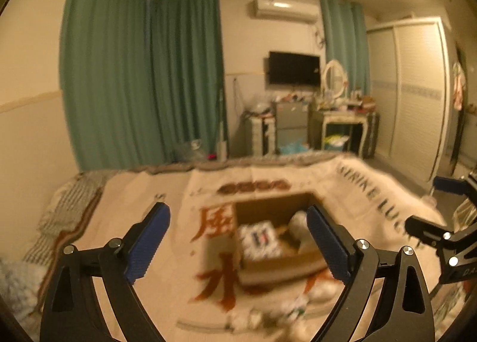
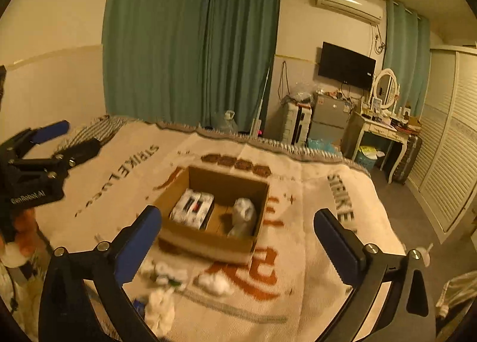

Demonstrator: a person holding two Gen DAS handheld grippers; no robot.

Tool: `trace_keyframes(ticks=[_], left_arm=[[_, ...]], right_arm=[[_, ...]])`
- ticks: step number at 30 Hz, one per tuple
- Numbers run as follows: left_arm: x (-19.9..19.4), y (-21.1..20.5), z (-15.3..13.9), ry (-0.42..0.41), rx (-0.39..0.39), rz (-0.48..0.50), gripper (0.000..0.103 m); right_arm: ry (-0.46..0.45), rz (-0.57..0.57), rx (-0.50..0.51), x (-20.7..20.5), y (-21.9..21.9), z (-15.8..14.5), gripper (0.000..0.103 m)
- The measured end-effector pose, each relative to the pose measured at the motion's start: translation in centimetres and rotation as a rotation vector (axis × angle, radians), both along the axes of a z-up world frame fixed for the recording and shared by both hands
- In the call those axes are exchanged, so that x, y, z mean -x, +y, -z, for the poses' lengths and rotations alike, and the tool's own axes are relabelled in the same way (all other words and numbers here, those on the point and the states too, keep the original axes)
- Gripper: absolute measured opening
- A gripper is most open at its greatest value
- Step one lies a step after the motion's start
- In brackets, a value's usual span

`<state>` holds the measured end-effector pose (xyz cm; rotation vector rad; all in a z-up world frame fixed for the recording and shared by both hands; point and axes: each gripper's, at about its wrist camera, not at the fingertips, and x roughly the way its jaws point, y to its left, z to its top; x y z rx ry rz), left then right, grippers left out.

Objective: Organize soft objects
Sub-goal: 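Grasp the blue Vinda tissue pack with the left tool while the right tool grasps the white cloth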

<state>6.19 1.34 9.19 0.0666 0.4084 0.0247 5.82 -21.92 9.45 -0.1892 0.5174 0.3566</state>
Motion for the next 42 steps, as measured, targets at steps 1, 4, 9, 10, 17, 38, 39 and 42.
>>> trace_keyframes(ticks=[1, 4, 9, 10, 17, 38, 39, 42], left_arm=[[0.5, 0.1, 0.9, 0.010, -0.010, -0.010, 0.094], [1.9, 0.1, 4.7, 0.048, -0.040, -0.057, 0.094], [2.4, 0.2, 12.3, 0.212, 0.019, -0.084, 0.094], [2.1, 0.3, 13.8, 0.245, 0.029, -0.086, 0.094], [1.9, -0.1, 19.7, 0.344, 0.046, -0.088, 0.094], [3.0, -2.8, 21.4, 0.396, 0.053, -0.019, 0.094], [3.0, -3.2, 21.5, 0.401, 0.048, -0.010, 0.094], [2.8, -4.5, 22.2, 0.430, 0.045, 0.025, 0.094]], right_arm=[[0.018, 0.003, 0.005, 0.7, 0.2, 0.9, 0.103], [0.077, -0.013, 0.025, 2.6, 0.8, 4.3, 0.103], [0.225, -0.071, 0.026, 4.3, 2.8, 13.1, 0.103], [0.240, -0.072, 0.031, 4.3, 3.2, 14.4, 0.103], [0.341, -0.113, -0.004, 3.9, 4.9, 21.1, 0.097], [0.363, -0.102, -0.008, 3.3, 3.7, 21.9, 0.020], [0.352, -0.087, 0.001, 3.4, 3.4, 21.8, 0.020], [0.325, -0.048, 0.027, 3.3, 2.3, 21.4, 0.020]])
